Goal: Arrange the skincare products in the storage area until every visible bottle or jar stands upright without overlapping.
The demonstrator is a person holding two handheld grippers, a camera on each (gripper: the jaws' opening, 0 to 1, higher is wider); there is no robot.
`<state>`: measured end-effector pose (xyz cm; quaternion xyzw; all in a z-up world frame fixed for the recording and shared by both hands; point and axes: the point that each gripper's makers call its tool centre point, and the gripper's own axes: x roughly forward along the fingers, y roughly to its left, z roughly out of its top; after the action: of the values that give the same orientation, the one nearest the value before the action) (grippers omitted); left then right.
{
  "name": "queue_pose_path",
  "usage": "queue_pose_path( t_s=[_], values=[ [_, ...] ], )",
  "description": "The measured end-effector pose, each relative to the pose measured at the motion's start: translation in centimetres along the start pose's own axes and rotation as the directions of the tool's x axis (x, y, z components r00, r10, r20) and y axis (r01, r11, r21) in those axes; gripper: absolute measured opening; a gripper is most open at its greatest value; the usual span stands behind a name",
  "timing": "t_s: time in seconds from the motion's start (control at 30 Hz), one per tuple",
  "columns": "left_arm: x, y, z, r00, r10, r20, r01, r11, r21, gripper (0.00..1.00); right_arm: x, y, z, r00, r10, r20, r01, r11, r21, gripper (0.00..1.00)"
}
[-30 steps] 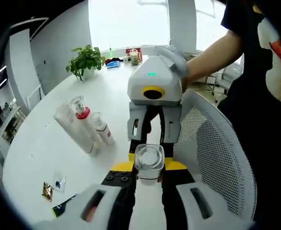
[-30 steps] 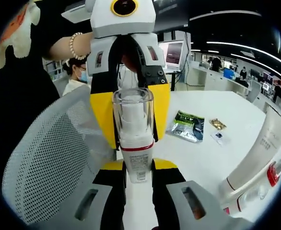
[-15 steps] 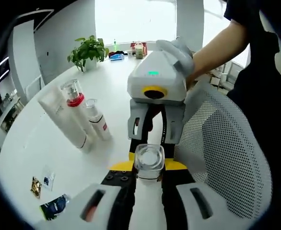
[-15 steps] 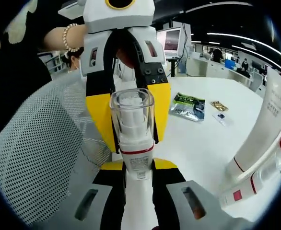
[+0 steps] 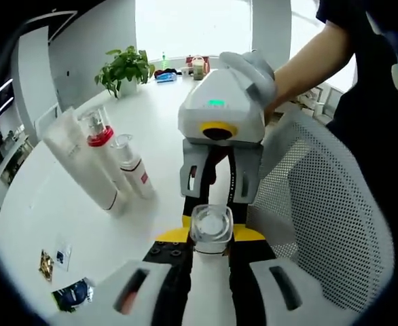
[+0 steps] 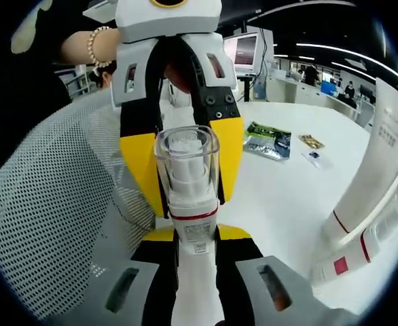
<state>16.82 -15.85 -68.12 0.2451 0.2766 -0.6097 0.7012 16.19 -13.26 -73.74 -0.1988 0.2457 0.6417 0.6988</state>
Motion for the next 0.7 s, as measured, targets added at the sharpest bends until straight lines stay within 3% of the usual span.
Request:
queue_pose_path(
  t_s=[0.5,0.7],
  values=[
    [1.0,0.5,0.7,1.000,0.015,0.021,-0.015,1.000,0.020,0.25,-0.9,-0.9,-0.8,1.000,-0.012,-0.003,0.012,1.000,-0.003,0.19],
    [1.4,1.0,0.0,0.999,0.050,-0.007,-0.050,0.997,0.053,0.25,-1.0,-1.7,-1.0,1.000,-0.020,-0.007,0.020,1.000,-0.003,0.19]
  ],
)
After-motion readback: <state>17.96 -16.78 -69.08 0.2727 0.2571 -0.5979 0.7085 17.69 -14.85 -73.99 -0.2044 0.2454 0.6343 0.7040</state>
